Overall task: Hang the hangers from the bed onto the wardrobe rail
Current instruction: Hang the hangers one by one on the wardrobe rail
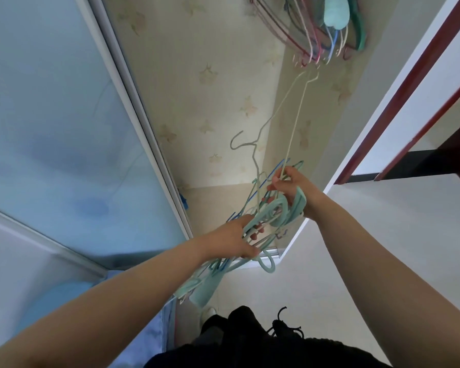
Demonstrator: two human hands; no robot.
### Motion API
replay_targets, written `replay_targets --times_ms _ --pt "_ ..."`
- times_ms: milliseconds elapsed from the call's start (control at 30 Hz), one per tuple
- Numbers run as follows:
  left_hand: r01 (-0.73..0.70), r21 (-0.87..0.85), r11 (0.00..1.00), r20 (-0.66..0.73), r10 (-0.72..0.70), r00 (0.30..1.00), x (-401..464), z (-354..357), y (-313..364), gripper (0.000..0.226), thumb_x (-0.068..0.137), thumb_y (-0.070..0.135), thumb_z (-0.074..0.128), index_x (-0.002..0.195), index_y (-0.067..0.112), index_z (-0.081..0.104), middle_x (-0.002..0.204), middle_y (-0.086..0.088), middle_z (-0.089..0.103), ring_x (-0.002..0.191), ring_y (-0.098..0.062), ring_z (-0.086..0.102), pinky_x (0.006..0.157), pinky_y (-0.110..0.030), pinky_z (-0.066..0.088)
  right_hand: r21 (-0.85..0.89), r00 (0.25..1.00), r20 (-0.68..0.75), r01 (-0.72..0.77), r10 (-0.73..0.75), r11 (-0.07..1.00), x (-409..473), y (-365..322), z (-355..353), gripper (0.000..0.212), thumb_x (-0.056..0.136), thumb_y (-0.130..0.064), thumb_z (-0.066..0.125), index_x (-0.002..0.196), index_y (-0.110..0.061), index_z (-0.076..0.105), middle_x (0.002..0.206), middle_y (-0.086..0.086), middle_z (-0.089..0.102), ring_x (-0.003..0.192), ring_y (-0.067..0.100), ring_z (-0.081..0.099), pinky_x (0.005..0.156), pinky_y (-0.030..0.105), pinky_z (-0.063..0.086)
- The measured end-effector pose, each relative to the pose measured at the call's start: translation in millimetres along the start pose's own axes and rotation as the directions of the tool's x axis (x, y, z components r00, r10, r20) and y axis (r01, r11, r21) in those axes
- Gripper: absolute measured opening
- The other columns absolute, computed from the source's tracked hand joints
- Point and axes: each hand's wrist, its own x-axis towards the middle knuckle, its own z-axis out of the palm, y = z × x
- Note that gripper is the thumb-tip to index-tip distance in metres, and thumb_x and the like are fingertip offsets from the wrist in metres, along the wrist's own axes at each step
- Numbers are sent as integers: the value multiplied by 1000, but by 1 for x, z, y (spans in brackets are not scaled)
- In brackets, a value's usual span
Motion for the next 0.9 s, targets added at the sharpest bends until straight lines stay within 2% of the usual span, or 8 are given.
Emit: replay_targets --times_ms 100,167,267,367,433,567,700,900 --pt "6 44 999 23 -7 1000 0 1 -2 43 78 17 72 113 28 49 104 -3 63 91 -20 63 82 -30 53 -328 996 87 53 -26 943 -6 -5 -4 15 91 -21 63 94 -11 51 79 9 58 68 20 57 57 24 50" --pt "-7 146 989 14 5 1000 -1 5 -4 35 79 20 69 108 29 52 99 2 63 91 -20 61 81 -30 52 -406 984 178 54 21 912 -11 -9 -8 16 90 -19 65 96 -10 54 78 7 63 68 18 60 65 27 52" --pt "-68 318 946 12 67 998 -1 14 -2 20 82 16 60 85 32 49 86 5 52 83 -21 56 66 -25 43 -485 941 328 87 89 870 -20 -12 -9 12 90 -19 65 90 -13 54 78 6 72 66 17 66 76 33 49" --pt "-92 536 839 20 97 995 -1 20 -2 31 88 19 53 119 24 54 106 -7 45 92 -28 54 77 -34 45 -578 953 294 110 80 808 -21 -11 -2 15 92 -24 62 91 -14 51 78 9 74 60 18 67 69 33 53" --pt "-106 626 773 33 110 993 -1 22 -6 41 92 20 50 132 25 47 113 -10 41 92 -30 54 78 -39 47 -552 971 234 90 50 829 -21 -8 1 17 94 -26 58 93 -13 48 77 9 74 58 22 66 61 33 54" --pt "-87 683 725 12 108 994 -2 22 -7 43 93 23 50 135 30 43 117 -10 37 93 -34 57 77 -44 50 -443 993 116 56 -5 895 -22 1 1 15 98 -24 51 94 -12 44 71 7 71 53 29 61 53 33 49" --pt "-40 693 719 -31 86 996 0 17 -11 49 94 23 49 141 31 38 121 -11 37 95 -34 57 81 -44 50 -329 998 -14 60 -68 943 -24 4 5 14 101 -20 44 89 -14 40 68 4 66 40 17 58 39 21 41" --pt "-63 708 703 -108 196 975 -8 10 -26 46 92 14 48 134 34 41 136 -8 28 88 -32 60 76 -44 53 -194 977 -151 119 -150 974 -30 12 17 13 101 -18 44 89 -14 43 71 6 64 52 30 58 53 36 51"
